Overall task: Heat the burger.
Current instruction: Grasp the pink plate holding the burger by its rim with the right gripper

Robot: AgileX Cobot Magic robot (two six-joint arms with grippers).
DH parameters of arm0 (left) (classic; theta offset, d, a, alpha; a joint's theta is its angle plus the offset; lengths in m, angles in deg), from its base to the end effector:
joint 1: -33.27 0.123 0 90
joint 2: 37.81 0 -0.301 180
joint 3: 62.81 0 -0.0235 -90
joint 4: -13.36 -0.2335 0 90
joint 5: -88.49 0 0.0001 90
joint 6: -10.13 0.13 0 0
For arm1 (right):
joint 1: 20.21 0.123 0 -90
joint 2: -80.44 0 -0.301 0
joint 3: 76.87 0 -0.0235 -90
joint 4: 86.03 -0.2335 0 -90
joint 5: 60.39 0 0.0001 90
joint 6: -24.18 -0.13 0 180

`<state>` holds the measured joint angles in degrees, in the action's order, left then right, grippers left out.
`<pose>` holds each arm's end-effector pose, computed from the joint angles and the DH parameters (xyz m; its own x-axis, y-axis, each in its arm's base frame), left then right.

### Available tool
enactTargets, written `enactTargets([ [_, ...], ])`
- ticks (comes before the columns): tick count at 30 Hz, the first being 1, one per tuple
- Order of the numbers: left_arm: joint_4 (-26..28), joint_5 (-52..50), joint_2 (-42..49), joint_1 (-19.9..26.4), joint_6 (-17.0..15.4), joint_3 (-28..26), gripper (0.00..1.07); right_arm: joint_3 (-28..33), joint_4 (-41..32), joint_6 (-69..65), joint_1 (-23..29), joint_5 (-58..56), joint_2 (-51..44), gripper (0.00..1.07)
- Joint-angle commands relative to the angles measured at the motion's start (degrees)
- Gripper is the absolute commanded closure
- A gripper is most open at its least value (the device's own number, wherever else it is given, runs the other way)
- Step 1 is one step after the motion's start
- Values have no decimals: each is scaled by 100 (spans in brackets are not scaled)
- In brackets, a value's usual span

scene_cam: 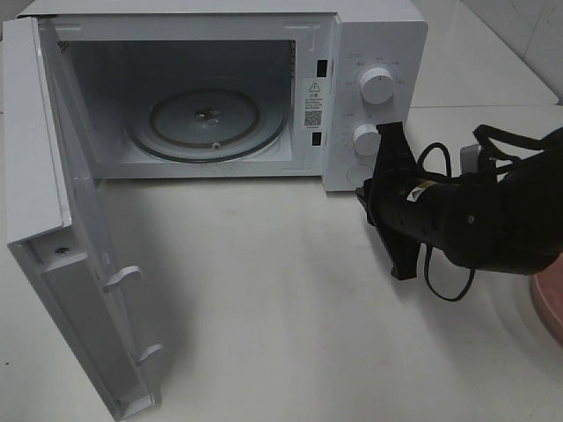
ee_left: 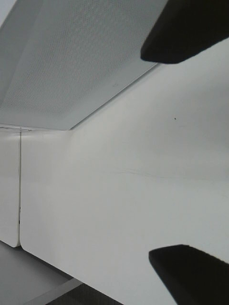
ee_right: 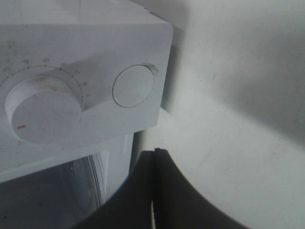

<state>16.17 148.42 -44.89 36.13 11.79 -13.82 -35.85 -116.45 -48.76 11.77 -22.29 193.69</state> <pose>-0.0011 -0.0056 0.2530 -0.4374 -0.0175 -0.8991 -0.0098 0.9998 -0.0146 0.3167 0.1499 0.1372 -0.2141 0.9760 -0.0394 0.4598 0.1362 0.8775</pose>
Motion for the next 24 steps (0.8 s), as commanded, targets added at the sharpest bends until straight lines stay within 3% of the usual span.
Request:
enactTargets([
  [1,11,-40,109,-17,-17,11,9,57,367,344,6,-338,-264,106],
  [13,11,-40,109,-17,-17,11,9,46,470,2315,6,-2045,-991,101],
  [24,11,-40,109,-17,-17,11,9,46,470,5317,6,-3770,-1639,98],
])
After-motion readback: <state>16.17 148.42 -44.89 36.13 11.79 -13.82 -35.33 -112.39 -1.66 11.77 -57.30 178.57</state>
